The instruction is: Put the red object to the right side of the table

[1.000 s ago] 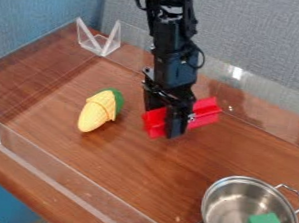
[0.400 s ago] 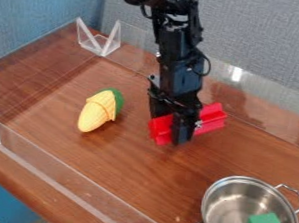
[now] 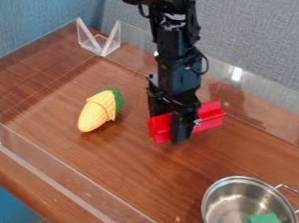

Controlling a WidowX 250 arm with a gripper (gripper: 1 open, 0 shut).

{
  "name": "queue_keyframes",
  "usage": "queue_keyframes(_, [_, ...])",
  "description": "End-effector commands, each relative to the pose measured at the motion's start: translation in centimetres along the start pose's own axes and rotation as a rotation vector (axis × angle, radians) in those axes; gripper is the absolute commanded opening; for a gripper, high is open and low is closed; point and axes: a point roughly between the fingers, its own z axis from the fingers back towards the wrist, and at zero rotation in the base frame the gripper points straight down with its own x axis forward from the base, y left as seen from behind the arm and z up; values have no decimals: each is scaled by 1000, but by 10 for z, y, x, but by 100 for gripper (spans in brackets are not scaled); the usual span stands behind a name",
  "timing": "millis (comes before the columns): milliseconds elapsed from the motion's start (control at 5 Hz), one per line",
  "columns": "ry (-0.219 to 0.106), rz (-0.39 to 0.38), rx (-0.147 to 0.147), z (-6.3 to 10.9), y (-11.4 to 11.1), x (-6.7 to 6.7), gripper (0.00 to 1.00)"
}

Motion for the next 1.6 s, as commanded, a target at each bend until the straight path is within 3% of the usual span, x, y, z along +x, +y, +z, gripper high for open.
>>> queue_keyframes(0, [-75, 10, 34, 21, 9, 6, 0])
queue_keyframes(400, [-105, 86, 48, 29, 2, -2, 0])
queue_keyframes(800, [-128, 48, 48, 32, -22, 5, 0])
queue_keyframes(1400, [-143, -73, 33, 25, -27, 10, 0])
